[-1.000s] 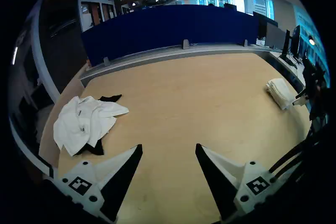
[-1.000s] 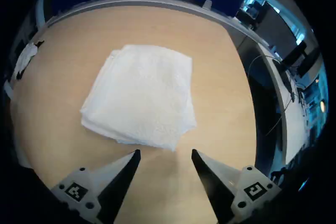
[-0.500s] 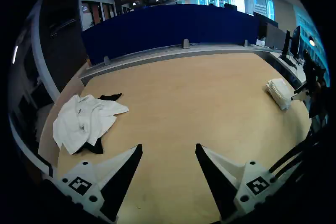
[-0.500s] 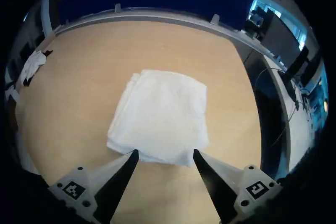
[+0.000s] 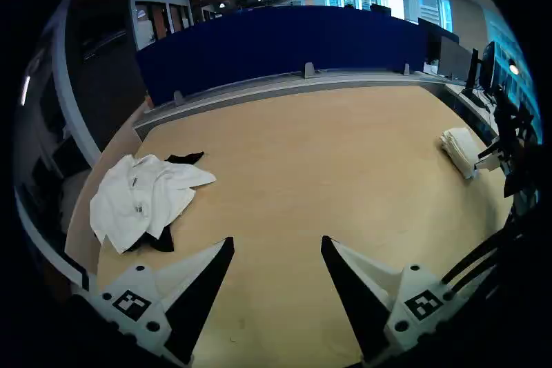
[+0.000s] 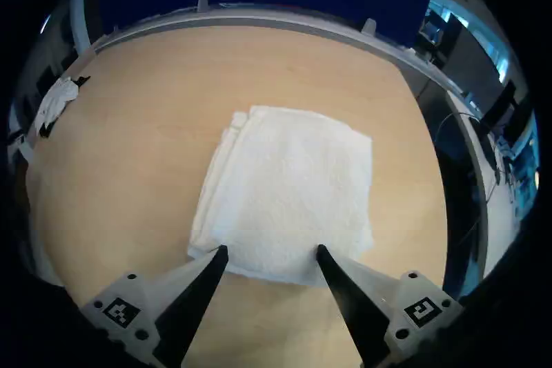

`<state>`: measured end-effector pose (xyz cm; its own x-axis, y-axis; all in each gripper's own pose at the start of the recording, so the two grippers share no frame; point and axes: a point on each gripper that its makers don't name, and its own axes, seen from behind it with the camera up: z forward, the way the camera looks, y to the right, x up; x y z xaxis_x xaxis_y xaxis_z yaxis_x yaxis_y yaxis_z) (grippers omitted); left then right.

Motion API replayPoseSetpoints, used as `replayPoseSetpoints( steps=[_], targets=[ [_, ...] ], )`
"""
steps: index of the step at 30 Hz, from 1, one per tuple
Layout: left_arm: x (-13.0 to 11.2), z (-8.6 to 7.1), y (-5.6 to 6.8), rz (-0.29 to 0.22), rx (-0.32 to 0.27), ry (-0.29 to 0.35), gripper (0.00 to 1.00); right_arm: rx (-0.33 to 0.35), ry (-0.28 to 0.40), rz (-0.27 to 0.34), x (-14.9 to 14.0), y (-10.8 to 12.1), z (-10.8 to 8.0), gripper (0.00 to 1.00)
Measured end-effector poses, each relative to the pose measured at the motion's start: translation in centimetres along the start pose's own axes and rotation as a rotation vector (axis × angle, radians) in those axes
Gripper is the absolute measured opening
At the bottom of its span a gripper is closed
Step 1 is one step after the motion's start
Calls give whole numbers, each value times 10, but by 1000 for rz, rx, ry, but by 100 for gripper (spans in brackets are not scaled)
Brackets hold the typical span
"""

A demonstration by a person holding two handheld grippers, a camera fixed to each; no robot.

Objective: Fold towel

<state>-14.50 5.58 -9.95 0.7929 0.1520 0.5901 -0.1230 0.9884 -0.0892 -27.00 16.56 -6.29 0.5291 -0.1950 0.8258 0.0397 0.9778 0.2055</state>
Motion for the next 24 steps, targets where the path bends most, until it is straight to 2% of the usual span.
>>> replayPoseSetpoints(
  steps=[5, 14, 24],
  targets=[
    [-1, 1, -2, 0, 4, -4, 94, 5, 6, -1, 2, 0, 2, 100],
    [-1, 4, -7, -12, 12, -5, 94, -6, 81, 11, 49, 12, -1, 100],
    [-5, 0, -19, -22, 38, -15, 94, -5, 86, 8, 89, 20, 27, 100]
  ],
)
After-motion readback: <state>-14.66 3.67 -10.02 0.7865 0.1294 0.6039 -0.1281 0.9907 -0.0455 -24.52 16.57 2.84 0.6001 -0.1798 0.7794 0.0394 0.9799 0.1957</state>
